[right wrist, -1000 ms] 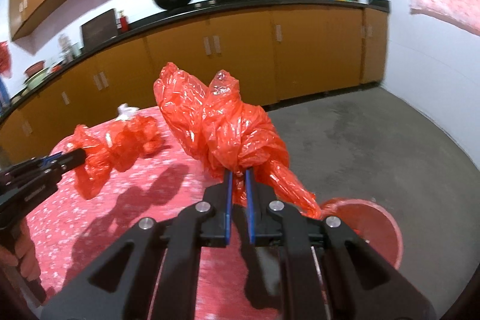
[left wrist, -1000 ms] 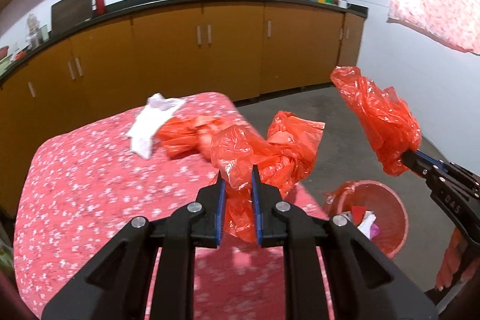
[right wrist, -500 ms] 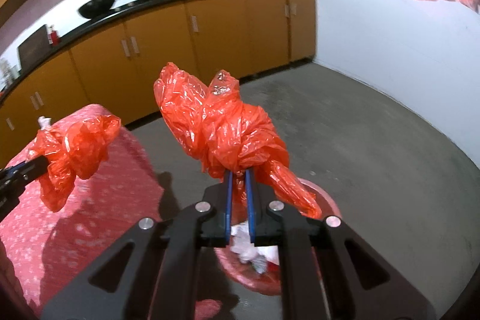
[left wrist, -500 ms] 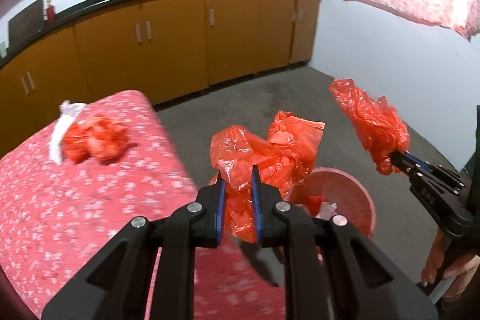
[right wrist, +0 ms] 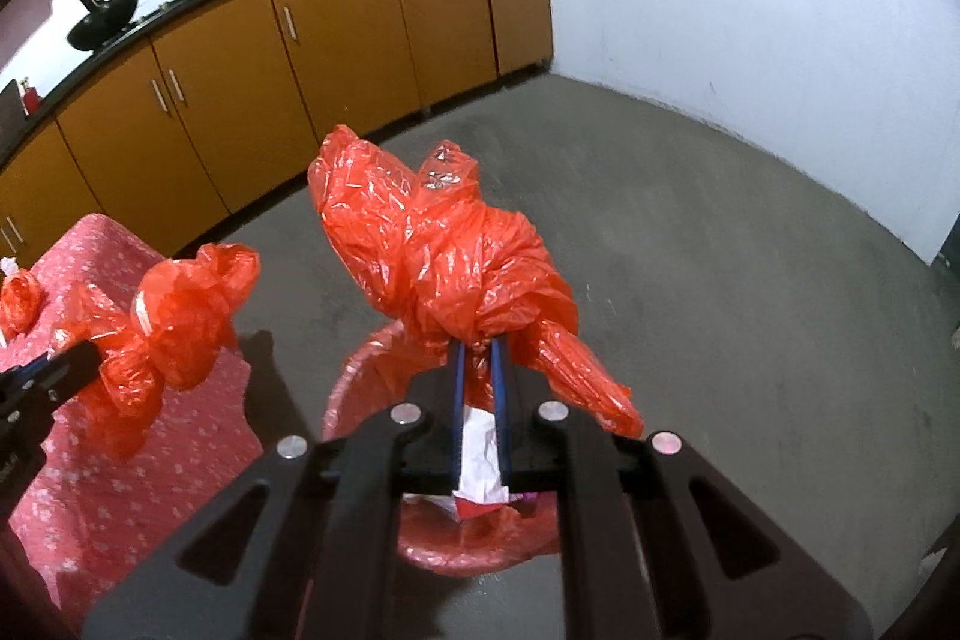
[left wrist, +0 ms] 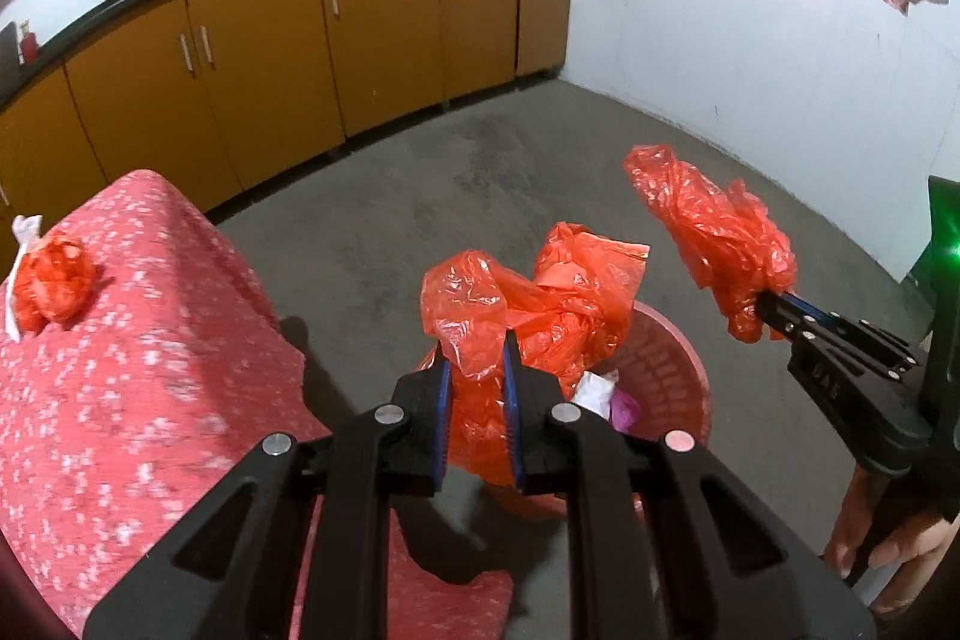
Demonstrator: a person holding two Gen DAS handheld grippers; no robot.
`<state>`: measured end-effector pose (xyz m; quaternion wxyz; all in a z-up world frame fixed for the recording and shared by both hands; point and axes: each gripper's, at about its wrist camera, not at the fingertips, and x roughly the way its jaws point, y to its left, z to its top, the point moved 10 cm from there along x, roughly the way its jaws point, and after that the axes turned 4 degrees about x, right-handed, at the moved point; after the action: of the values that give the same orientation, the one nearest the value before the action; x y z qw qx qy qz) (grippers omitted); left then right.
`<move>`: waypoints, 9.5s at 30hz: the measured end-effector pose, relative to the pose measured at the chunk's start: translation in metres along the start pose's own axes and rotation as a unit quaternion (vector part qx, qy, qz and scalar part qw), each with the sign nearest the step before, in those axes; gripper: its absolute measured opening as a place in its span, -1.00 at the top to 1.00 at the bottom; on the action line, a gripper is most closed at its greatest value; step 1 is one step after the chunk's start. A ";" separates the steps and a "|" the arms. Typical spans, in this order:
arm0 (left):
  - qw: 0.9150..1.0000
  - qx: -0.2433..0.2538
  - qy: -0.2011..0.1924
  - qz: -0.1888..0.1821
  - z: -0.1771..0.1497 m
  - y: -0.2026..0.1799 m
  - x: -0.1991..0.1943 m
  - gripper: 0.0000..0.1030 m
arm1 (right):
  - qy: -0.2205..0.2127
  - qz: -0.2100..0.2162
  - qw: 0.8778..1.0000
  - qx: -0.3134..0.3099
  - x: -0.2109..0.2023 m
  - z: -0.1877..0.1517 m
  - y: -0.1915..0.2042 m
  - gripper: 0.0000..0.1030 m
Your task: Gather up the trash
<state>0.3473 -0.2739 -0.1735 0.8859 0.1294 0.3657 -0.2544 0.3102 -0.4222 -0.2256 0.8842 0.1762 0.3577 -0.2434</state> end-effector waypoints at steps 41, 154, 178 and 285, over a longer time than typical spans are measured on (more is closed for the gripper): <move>0.999 -0.013 0.039 -0.025 0.002 -0.027 0.062 0.55 | 0.030 0.001 1.000 0.004 0.047 -0.011 -0.016 0.60; 0.966 -0.141 -0.050 0.212 -0.061 0.322 -0.177 0.99 | -0.017 0.288 0.934 -0.210 -0.146 -0.037 0.364 0.92; 0.996 -0.029 -0.066 0.057 0.009 0.125 -0.103 0.99 | -0.056 0.094 0.991 -0.080 -0.085 0.025 0.131 0.92; 0.964 -0.086 -0.170 0.186 -0.106 0.152 -0.309 -0.96 | -0.204 0.106 0.969 -0.096 -0.327 -0.051 0.077 -0.92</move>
<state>0.1823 0.0069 -0.0207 0.9745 0.0731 0.2000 -0.0705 0.1207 -0.2348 -0.0142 0.9719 0.0740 0.1708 -0.1439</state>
